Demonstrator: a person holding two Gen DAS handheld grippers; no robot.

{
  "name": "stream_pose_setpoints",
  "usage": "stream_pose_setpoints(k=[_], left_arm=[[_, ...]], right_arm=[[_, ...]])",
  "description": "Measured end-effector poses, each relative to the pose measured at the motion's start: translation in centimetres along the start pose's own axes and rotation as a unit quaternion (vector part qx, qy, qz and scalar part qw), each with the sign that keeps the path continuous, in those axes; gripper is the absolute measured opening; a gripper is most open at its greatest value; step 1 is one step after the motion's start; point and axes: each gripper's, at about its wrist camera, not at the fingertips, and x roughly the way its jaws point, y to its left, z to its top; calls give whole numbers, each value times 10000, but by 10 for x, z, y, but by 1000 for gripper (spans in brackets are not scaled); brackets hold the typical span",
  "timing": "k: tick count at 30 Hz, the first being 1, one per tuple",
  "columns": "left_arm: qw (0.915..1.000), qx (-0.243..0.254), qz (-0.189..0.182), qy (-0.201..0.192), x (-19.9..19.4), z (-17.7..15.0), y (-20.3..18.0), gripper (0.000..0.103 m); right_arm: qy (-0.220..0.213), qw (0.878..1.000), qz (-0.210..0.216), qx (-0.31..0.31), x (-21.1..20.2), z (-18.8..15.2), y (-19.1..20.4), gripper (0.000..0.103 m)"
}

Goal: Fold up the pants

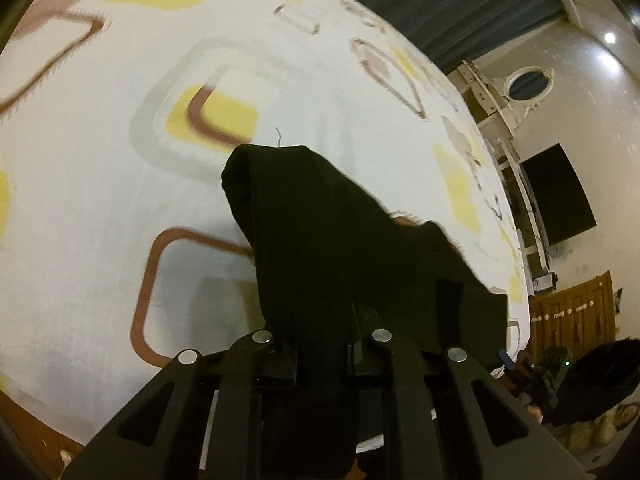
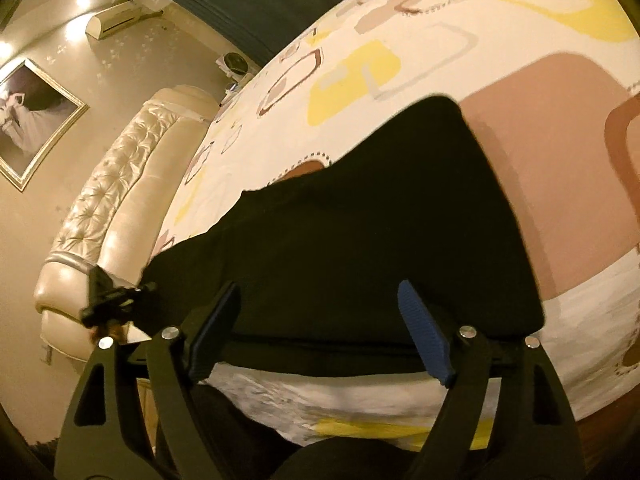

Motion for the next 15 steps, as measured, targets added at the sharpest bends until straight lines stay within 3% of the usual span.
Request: stream_pose_setpoints(k=[8,15], left_arm=[[9974,722,-9,-80,-19,1,-104,16],[9837,1777,276,31,12,-24,-226,16]], right_arm=[[-338,9979,-524,146,-20,10,-6,83],[-545,9961,-666,209,-34,19,-10,84]])
